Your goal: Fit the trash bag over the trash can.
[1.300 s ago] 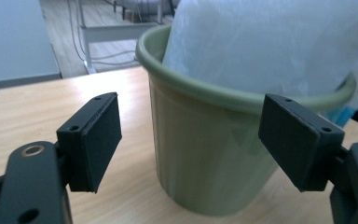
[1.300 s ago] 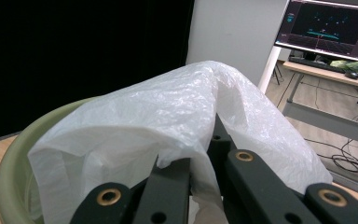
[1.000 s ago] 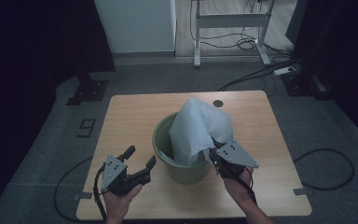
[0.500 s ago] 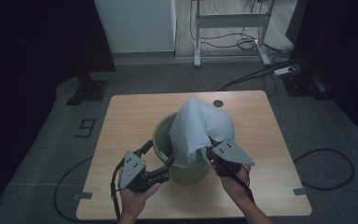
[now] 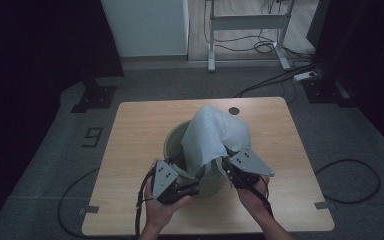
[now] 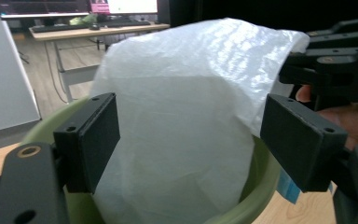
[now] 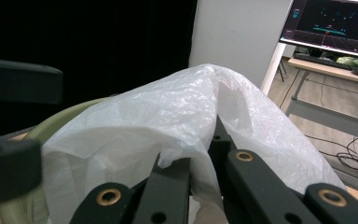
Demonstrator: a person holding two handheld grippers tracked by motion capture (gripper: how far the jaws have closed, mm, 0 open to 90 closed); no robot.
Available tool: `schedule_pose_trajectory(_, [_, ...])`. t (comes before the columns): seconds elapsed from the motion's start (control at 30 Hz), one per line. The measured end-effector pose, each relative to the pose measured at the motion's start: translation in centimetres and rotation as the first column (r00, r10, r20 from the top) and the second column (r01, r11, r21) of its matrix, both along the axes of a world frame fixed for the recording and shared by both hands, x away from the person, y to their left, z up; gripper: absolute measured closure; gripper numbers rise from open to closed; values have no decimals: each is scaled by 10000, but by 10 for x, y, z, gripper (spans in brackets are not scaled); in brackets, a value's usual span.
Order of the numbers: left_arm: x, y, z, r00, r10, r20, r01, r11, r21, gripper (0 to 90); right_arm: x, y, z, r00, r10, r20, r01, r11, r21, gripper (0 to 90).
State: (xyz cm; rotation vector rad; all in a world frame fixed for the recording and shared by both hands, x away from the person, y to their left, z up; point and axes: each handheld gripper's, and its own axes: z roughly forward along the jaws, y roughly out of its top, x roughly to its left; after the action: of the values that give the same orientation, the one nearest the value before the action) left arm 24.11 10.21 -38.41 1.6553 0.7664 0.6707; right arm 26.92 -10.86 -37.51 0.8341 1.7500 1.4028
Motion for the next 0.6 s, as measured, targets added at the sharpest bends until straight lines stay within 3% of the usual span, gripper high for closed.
schedule_pose_trajectory(0.2, [2, -9, -4, 9999, -103, 0, 102, 9997, 230, 268, 0, 0, -1, 10000, 29, -33, -29, 10000, 46, 881])
schedule_pose_trajectory(0.27, [3, -11, -5, 10000, -21, 18, 21, 9996, 267, 341, 0, 1, -1, 10000, 52, -50, -51, 10000, 76, 879])
schedule_pose_trajectory(0.37, [4, -12, -5, 10000, 1, 13, -2, 9995, 302, 573, -1, 0, -3, 9998, 128, -120, -127, 9999, 112, 843])
schedule_pose_trajectory(0.5, [8, -10, -2, 9993, -187, -309, 188, 9998, 43, 788, -3, -1, -7, 9997, 205, -162, -201, 9994, 285, 638])
schedule_pose_trajectory(0.6, [11, -8, -1, 9991, -120, -413, 112, 9998, -191, 850, -9, -3, -11, 9999, -25, -112, 29, 9991, 418, 453])
